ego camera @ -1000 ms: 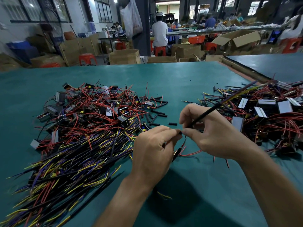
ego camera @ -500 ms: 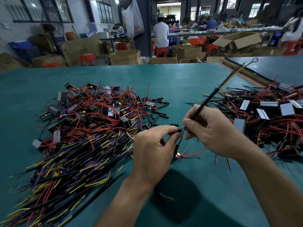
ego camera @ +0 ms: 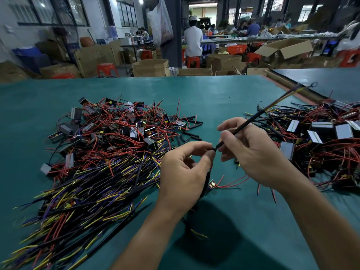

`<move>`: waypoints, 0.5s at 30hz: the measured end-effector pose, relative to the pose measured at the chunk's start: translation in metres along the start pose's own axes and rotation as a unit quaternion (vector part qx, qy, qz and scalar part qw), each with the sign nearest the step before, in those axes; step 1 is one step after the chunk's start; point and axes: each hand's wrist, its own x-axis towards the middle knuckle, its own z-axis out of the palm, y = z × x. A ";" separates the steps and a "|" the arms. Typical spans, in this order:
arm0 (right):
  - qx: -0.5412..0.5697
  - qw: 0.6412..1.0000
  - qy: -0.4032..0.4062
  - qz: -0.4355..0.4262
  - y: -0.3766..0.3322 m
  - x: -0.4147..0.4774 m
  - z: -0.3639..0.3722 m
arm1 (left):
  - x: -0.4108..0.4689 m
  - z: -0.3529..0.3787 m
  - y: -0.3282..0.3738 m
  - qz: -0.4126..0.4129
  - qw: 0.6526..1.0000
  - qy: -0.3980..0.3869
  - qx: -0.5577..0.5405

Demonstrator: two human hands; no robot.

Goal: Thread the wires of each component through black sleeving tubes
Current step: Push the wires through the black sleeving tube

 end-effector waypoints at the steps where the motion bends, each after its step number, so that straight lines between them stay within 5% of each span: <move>1: -0.005 1.000 0.004 -0.007 -0.001 0.000 0.000 | 0.001 0.000 0.001 -0.015 1.000 -0.003 -0.016; 6: -0.031 0.998 0.014 -0.057 -0.003 -0.002 0.006 | 0.001 -0.001 0.004 -0.046 0.996 -0.057 -0.055; 10: 0.021 1.000 0.008 0.011 -0.002 -0.002 0.009 | 0.006 -0.004 0.000 -0.078 0.992 -0.003 -0.096; 15: -0.206 0.948 -0.232 0.065 0.004 -0.008 0.007 | 0.012 -0.010 -0.004 -0.126 0.985 0.049 -0.106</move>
